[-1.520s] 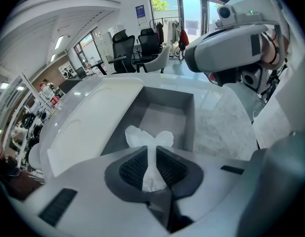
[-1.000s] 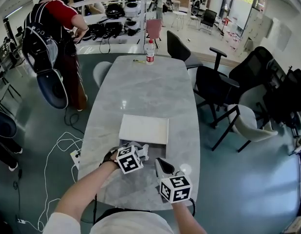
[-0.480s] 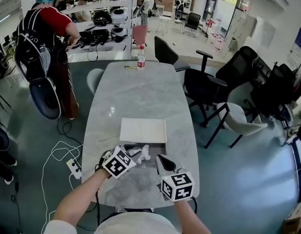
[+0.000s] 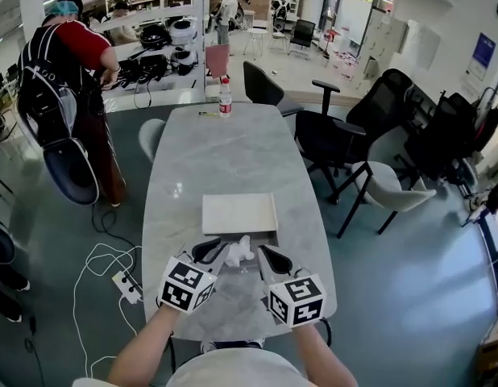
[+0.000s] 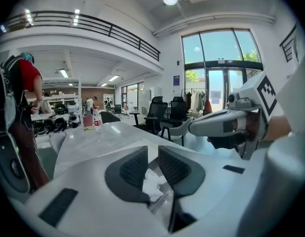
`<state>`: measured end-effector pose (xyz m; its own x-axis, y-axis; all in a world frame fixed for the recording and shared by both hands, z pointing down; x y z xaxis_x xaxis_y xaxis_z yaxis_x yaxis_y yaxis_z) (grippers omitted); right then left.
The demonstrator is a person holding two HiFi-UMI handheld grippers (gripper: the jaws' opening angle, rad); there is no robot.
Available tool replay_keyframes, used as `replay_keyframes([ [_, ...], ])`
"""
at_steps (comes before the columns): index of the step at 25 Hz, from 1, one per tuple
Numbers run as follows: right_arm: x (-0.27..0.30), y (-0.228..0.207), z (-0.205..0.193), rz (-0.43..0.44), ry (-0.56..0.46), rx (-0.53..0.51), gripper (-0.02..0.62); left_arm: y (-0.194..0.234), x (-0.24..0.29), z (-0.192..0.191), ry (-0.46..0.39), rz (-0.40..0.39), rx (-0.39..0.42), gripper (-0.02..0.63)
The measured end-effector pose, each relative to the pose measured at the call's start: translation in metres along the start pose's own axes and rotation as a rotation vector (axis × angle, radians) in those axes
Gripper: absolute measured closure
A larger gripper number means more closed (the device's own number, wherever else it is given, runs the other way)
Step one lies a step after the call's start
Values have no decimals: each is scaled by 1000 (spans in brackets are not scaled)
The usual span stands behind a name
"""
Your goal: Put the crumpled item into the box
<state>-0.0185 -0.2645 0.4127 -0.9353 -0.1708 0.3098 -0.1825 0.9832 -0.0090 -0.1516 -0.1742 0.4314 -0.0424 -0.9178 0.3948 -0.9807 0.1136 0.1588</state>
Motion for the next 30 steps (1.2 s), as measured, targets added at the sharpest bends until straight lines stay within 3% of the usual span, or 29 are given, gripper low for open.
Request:
replay_keyframes([
  [5, -2, 9, 6, -5, -19, 8, 591, -3, -24, -1, -92, 38, -98, 561],
  [10, -3, 13, 7, -1, -22, 41, 591, -6, -29, -7, -90, 71, -140, 580],
  [18, -2, 17, 4, 1, -22, 22, 591, -7, -30, -9, -107, 110, -155, 588],
  [30, -5, 15, 6, 2, -36, 18, 591, -14, -27, -6, -104, 95, -172, 588],
])
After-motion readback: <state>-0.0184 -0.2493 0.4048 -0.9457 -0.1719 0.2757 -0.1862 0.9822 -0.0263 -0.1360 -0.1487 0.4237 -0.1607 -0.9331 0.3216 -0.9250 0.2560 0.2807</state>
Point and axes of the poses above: the fingertips, and each gripper's own axes: x forward along the fingers, y to its left, z out of its top, the point moved 7 cm from there along -x, backward along the fingers, and after that the axes turned 8 degrees about -x, right-handed, at the moved point
